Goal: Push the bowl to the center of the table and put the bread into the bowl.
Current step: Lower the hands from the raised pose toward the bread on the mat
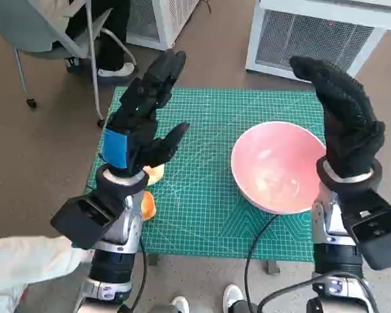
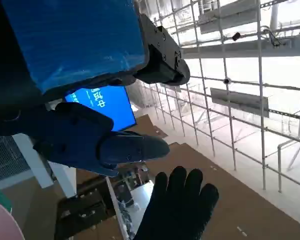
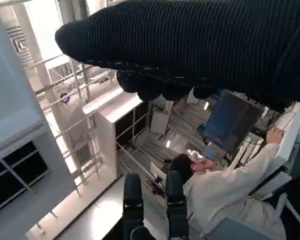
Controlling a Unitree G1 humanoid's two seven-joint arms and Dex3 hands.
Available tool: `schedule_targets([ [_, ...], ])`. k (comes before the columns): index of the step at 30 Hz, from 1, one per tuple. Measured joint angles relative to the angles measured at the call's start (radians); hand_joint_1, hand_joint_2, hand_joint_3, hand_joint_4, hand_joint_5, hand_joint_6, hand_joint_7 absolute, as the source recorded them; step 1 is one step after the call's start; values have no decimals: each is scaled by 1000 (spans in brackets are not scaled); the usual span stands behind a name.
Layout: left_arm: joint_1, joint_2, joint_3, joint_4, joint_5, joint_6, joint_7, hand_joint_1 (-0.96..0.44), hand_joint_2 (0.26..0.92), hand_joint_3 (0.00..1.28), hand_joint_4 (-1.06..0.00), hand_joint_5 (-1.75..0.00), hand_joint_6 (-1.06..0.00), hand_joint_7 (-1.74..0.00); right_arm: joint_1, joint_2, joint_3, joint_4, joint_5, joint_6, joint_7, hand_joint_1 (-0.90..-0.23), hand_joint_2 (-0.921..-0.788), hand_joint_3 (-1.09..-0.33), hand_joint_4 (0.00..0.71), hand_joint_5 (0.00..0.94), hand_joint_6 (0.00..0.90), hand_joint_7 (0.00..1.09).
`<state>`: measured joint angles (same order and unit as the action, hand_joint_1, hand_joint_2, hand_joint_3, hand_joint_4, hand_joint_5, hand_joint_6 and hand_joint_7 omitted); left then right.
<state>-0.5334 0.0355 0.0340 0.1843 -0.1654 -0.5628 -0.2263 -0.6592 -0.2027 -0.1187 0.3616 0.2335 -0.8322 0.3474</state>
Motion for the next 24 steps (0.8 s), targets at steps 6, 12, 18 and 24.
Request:
schedule_targets([
  [6, -1, -1, 1, 0, 0, 0, 0, -420, 921, 331, -391, -3, -488, -25, 2, -4, 0, -4, 1, 5, 6, -587, -921, -783, 265, 0, 107, 346],
  [12, -1, -1, 2, 0, -1, 0, 0, -421, 921, 331, -395, -4, -491, -27, 9, -16, -6, 1, 4, 1, 15, -588, -921, -784, 264, 0, 105, 347],
  [18, -1, -3, 4, 0, -3, 0, 0, -424, 921, 331, -399, -5, -492, -28, 17, -33, -32, 27, 13, -16, 22, -579, -921, -792, 260, 0, 99, 352],
  [24, 0, -3, 7, 0, -4, 0, 0, -425, 921, 332, -402, -5, -495, -29, 34, -57, -73, 54, 41, -31, 24, -577, -921, -798, 264, 2, 89, 363],
])
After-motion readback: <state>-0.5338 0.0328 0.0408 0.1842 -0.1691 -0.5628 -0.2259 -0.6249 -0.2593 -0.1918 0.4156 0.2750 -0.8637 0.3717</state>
